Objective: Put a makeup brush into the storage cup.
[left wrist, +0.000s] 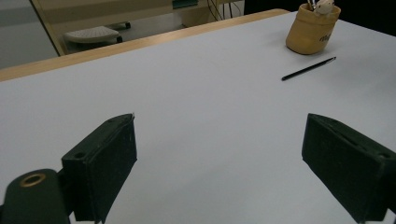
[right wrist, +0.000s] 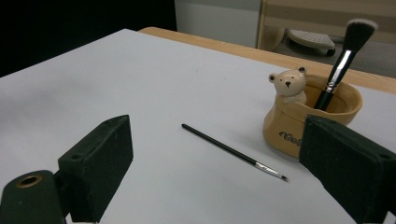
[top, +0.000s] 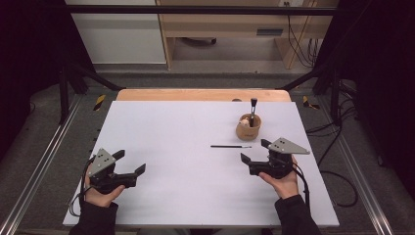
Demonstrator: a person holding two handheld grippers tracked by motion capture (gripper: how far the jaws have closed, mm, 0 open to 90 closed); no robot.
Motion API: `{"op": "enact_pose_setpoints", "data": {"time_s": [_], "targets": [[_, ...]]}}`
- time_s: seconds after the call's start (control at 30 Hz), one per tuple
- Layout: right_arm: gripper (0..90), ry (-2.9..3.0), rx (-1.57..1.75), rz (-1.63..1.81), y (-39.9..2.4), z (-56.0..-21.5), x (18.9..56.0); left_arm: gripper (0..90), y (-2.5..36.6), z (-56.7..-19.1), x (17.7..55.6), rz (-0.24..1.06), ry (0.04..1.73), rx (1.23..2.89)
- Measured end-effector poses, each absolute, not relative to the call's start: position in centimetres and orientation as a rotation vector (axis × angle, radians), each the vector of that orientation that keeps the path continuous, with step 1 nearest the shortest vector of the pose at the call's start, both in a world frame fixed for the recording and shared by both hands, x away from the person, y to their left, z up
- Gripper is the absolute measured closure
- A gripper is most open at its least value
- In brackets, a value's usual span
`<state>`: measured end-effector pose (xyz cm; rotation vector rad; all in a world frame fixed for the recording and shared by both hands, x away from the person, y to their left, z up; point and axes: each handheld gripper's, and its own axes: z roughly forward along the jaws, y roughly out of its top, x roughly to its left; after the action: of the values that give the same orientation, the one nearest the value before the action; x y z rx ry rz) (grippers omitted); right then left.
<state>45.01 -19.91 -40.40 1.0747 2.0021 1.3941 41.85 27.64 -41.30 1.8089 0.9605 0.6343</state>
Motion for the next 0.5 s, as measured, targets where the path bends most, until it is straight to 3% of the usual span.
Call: {"op": "enact_pose_setpoints", "data": {"time_s": [0.5], "targets": [[11.4, 2.066, 1.089, 1.335, -17.2, -41.2, 48.3, 9.1, 27.6, -41.2, 41.8, 0.636, 0.952, 1.81]]}}
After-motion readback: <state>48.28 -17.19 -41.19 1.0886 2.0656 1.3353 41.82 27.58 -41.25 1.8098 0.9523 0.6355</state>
